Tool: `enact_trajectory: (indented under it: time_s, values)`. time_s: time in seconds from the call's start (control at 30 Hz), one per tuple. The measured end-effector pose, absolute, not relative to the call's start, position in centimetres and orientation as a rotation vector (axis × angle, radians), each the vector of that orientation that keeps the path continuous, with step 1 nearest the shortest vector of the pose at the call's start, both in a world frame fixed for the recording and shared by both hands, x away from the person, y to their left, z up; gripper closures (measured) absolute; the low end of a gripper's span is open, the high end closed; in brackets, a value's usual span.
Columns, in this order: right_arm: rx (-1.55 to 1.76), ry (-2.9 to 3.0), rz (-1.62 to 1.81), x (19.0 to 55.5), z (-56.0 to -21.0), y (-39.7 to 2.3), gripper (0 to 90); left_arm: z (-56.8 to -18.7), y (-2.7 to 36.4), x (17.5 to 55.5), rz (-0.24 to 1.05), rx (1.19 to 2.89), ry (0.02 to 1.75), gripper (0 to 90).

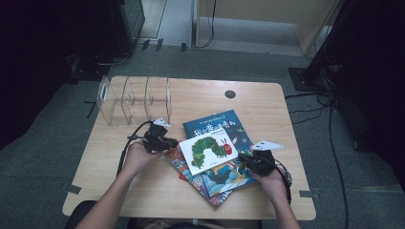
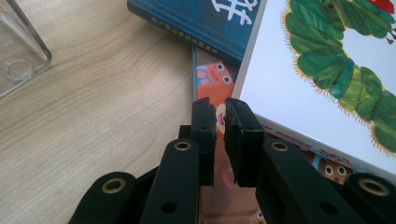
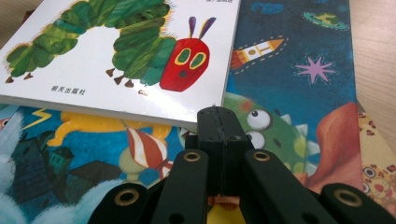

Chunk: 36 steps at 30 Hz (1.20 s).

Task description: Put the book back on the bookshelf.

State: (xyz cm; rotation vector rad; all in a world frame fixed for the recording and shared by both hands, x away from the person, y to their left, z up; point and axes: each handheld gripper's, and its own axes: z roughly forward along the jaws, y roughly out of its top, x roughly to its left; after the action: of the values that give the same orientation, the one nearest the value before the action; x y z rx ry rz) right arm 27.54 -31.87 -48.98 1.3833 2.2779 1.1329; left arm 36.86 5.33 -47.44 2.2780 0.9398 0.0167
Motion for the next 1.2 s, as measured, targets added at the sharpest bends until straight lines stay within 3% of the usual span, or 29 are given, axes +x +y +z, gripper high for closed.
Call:
enact_trajectory:
  time_s: [0.63,0.8,1.03,1.2]
  values:
    - [1.357,2.266,1.143,29.9,-49.1,-31.3,90.0,-47.2,6.6,34.8,-0.021,2.293,0.958,76.4]
    - [1.349,2.274,1.152,30.6,-49.1,-31.0,90.0,-46.9,7.2,34.4,-0.016,2.271,0.944,65.5]
    - [1.346,2.279,1.15,31.4,-49.1,-30.4,90.0,-46.1,7.2,33.4,0.036,2.24,0.904,43.5]
    - [1.344,2.276,1.155,31.9,-49.1,-29.9,90.0,-45.9,7.0,33.2,-0.021,2.225,0.908,34.3]
